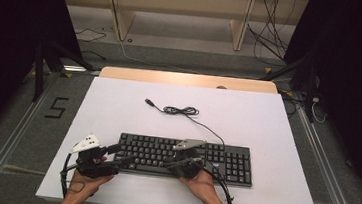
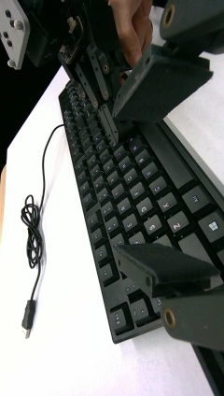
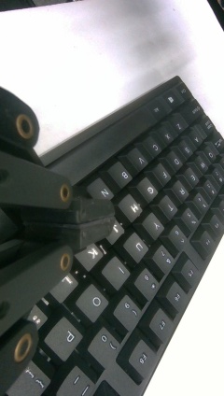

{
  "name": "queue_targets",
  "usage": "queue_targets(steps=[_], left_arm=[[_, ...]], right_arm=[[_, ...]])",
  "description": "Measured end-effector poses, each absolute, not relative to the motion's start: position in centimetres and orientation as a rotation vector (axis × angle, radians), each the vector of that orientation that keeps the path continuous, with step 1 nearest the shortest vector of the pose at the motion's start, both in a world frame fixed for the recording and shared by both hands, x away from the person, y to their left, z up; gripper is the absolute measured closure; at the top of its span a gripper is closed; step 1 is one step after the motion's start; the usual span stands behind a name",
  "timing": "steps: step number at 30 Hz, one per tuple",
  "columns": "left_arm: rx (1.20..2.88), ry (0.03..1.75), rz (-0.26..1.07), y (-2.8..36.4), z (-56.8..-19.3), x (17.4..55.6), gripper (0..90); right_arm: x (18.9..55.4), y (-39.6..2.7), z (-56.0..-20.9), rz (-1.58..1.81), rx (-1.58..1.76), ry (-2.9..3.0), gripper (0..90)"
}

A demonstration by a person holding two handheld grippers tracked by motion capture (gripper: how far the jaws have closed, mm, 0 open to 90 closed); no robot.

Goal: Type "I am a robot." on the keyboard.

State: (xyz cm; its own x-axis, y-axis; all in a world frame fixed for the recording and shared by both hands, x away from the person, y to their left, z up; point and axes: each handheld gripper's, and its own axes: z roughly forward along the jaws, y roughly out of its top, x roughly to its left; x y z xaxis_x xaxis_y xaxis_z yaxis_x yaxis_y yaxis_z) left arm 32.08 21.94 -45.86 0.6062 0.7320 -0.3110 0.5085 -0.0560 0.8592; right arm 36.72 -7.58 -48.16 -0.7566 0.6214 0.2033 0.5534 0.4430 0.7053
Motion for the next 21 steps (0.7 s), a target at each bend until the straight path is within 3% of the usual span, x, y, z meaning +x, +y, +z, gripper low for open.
queue_targets(steps=[13,21], left_arm=[[1.698,1.037,0.262,22.41,-45.91,32.03,27.9],[1.687,1.037,0.264,22.46,-45.88,32.01,27.9]], right_arm=[[36.66,-7.65,-48.12,1.233,1.080,2.582,90.0],[36.64,-8.07,-47.55,1.298,1.099,2.566,83.4]])
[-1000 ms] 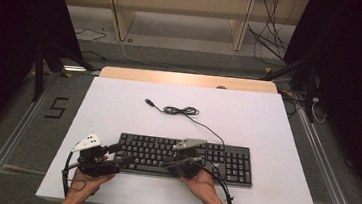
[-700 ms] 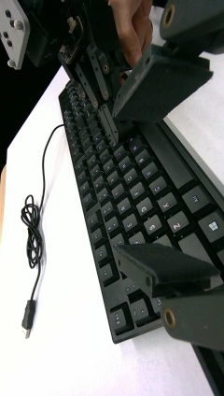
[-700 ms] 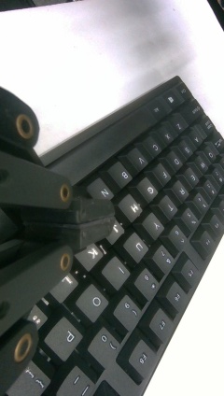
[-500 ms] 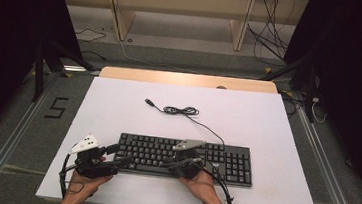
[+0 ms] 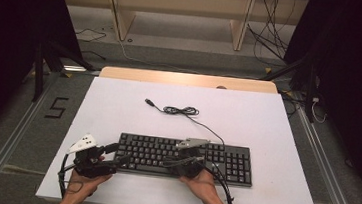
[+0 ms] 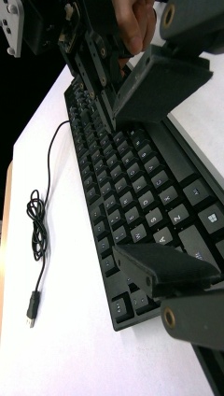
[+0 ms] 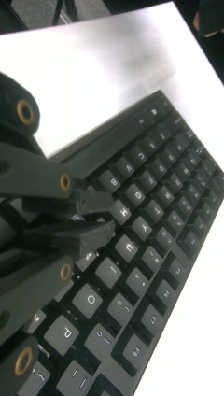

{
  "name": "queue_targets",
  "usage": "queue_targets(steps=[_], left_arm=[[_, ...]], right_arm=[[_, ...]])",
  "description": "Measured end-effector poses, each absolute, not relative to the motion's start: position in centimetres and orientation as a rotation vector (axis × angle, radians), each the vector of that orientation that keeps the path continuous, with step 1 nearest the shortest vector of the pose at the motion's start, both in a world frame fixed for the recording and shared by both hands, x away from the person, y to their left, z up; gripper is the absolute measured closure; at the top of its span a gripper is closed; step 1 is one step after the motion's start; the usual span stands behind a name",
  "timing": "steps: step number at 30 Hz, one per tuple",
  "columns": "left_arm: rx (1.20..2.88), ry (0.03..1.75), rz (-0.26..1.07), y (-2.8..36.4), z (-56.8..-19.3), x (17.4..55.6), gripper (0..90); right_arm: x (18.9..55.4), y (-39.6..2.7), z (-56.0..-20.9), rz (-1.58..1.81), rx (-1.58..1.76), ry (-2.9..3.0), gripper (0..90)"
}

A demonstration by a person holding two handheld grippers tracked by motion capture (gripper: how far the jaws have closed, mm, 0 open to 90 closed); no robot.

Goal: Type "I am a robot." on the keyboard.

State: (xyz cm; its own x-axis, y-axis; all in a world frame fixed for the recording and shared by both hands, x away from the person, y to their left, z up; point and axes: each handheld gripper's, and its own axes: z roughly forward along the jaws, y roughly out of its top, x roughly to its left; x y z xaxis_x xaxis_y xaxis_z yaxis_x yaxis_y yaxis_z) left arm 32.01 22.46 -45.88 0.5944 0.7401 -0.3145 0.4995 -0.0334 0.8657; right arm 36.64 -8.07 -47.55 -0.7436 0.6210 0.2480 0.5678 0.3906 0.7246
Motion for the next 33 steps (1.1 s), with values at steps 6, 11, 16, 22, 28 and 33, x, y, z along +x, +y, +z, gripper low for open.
queue_targets(steps=[6,11,16,22,28,33], left_arm=[[1.686,1.032,0.266,22.4,-45.9,32.0,27.9],[1.686,1.025,0.269,22.4,-45.9,32.0,27.6],[1.689,1.020,0.273,22.3,-45.9,31.9,27.2],[1.694,1.017,0.278,22.4,-45.8,31.9,27.0],[1.689,1.018,0.279,22.4,-45.8,31.9,27.0],[1.690,1.017,0.280,22.4,-45.8,31.9,27.0]], right_arm=[[36.6,-8.5,-47.0,1.345,1.115,2.552,70.2],[36.8,-8.8,-46.7,1.372,1.141,2.549,56.0],[36.7,-8.7,-46.2,1.402,1.126,2.550,47.6],[36.4,-8.5,-46.0,1.406,1.111,2.564,45.3],[36.0,-8.2,-46.0,1.404,1.090,2.578,49.8],[35.6,-8.0,-46.1,1.398,1.060,2.586,63.2]])
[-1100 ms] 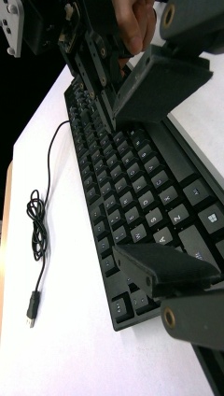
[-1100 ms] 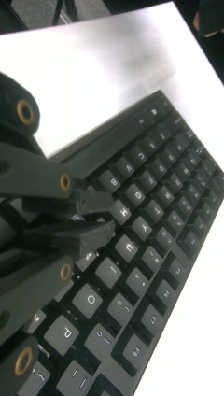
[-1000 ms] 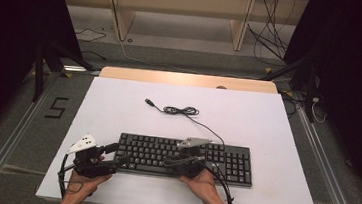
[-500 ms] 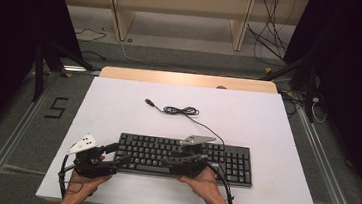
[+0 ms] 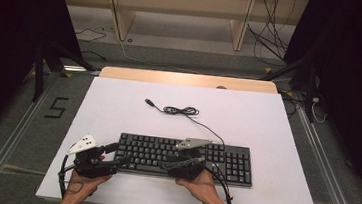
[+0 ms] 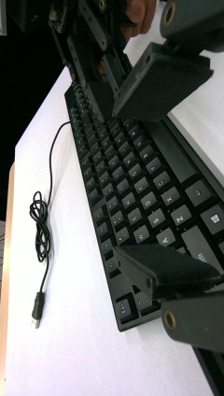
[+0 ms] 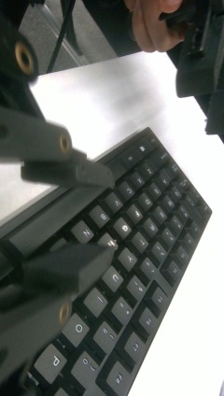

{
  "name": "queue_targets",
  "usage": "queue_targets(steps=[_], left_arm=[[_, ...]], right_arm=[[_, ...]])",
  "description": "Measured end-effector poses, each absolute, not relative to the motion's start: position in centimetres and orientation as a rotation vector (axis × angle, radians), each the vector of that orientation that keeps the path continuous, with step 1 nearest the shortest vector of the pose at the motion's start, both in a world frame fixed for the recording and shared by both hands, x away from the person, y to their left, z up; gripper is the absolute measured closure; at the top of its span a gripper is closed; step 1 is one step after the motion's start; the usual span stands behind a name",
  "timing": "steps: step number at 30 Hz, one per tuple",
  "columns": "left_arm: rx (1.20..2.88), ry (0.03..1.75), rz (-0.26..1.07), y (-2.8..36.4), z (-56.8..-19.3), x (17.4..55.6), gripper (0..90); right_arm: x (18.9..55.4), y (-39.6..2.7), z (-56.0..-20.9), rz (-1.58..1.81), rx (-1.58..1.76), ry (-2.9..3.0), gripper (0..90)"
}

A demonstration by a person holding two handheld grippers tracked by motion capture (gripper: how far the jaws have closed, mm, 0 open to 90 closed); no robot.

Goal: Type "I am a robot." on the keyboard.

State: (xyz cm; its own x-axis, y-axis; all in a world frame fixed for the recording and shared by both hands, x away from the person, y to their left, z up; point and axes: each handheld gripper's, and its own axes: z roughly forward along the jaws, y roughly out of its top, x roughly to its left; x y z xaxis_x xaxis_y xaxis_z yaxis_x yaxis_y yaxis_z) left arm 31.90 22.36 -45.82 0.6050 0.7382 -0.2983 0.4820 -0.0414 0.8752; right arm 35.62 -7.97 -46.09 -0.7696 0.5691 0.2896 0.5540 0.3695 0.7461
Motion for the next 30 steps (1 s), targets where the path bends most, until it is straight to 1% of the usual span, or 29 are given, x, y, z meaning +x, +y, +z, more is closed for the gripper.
queue_targets(steps=[5,10,30], left_arm=[[1.690,1.018,0.279,22.2,-45.9,31.9,27.0],[1.692,1.017,0.278,22.2,-45.9,31.9,27.1],[1.701,1.013,0.276,22.2,-45.9,31.9,27.1]], right_arm=[[35.2,-7.8,-46.2,1.384,1.036,2.589,80.4],[34.9,-7.6,-46.5,1.361,1.009,2.604,89.2],[34.7,-6.9,-47.6,1.289,0.984,2.649,90.0]])
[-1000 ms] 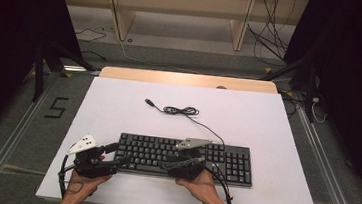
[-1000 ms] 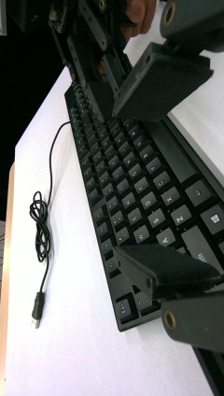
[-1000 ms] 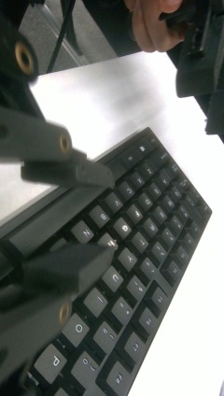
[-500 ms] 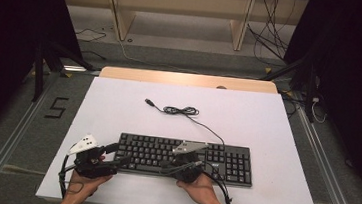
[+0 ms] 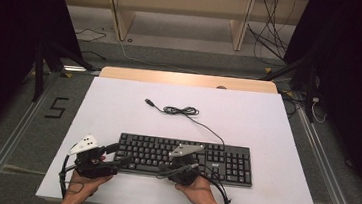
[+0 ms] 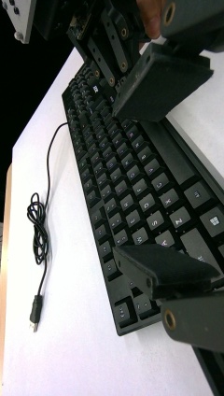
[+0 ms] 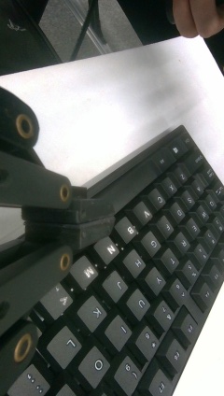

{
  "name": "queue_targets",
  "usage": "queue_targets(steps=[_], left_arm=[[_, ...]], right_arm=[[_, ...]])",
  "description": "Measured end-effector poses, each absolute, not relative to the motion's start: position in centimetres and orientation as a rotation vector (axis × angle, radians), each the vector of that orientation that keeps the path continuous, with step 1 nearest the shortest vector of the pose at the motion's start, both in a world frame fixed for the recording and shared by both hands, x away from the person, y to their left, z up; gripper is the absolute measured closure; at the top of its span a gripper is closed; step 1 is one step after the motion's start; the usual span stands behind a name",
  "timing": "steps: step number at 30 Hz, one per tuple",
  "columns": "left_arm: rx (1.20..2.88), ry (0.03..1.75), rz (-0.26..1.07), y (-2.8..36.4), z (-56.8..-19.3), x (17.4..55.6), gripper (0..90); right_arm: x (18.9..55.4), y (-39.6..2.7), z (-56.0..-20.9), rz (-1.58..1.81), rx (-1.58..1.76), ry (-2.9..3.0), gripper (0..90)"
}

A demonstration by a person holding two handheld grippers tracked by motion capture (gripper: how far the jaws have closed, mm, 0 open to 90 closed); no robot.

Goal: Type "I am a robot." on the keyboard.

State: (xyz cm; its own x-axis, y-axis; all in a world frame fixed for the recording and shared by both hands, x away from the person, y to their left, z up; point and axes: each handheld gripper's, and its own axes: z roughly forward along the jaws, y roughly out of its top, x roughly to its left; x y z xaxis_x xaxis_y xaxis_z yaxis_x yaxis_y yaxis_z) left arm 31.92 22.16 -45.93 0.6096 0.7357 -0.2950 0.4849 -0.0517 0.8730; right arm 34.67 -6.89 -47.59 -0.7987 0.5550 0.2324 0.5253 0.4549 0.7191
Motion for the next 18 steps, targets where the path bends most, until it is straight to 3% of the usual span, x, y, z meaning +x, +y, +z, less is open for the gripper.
queue_targets(steps=[18], left_arm=[[1.704,1.015,0.274,22.12,-45.97,31.94,27.1]], right_arm=[[34.79,-6.52,-48.30,1.239,0.980,2.666,90.0]])
